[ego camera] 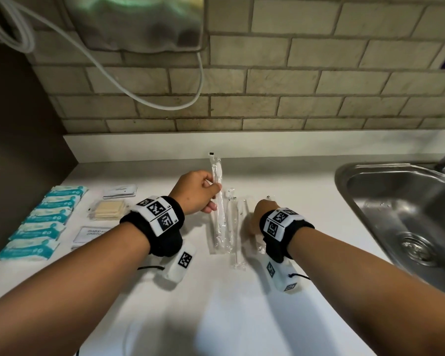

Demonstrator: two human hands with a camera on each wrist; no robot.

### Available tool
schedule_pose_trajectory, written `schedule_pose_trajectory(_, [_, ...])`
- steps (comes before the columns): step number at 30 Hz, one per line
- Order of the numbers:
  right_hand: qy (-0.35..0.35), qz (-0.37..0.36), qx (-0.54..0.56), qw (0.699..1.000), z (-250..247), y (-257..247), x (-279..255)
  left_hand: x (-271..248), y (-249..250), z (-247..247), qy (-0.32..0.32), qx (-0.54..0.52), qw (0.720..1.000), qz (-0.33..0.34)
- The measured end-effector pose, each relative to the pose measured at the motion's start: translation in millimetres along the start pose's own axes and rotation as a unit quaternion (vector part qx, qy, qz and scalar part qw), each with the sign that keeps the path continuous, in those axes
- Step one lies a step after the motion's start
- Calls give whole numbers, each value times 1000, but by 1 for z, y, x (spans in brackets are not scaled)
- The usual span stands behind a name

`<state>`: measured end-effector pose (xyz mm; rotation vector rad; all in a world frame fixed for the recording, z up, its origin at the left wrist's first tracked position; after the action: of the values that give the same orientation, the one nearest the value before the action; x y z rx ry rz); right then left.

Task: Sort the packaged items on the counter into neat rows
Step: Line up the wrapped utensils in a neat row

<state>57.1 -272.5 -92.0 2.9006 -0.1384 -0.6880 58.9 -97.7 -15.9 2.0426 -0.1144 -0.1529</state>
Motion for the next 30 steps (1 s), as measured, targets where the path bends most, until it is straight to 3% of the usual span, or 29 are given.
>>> schedule_pose_trajectory(2, [1, 23, 23, 999, 5, -1, 6, -2, 1, -10, 12, -7, 1000, 1])
schedule_pose_trajectory(5, [-54, -14, 47, 997, 19, -2, 28, -5, 0, -26, 22, -12, 1000, 0])
schedule_pose_trajectory(8, [-69, 4, 181, 981, -2, 4, 1, -11, -8, -40, 31, -10, 999, -12])
schedule_pose_trajectory(11, [-11, 20, 272, 962, -23, 15, -7, -16, -16, -54, 43, -10, 999, -26])
schedule_pose_trajectory(14, [43, 33, 280, 959, -48, 7, -14, -21, -23, -67, 56, -15, 998, -37])
schedule_pose_trajectory(18, [96, -25, 298, 950, -75, -34, -34, -29, -28, -82, 68, -20, 997, -36])
schedule_pose_trajectory(22, [36, -70, 285, 955, -54, -94, -35, -38, -33, -94, 69, -15, 997, -31])
schedule_pose_trajectory(25, [4, -85, 202, 976, -24, -130, -22, -42, -40, -103, 61, -9, 998, -28])
schedule_pose_trajectory(28, [0, -60, 192, 980, -2, -137, -3, -43, -42, -104, 54, -6, 998, -25])
schedule_pose_trajectory(30, [13, -44, 195, 980, -11, -136, -19, -41, -46, -106, 47, -6, 999, -21])
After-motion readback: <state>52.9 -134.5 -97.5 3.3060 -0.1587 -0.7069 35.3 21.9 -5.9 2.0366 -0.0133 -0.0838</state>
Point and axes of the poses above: each hand's wrist, its own x-axis towards the middle knuckle, its own z-axis out of the palm, y = z × x, the point moved 4 cm from there along x, towards the middle knuckle, and after that the axes turned 2 degrees about x, right-handed, at the moved point
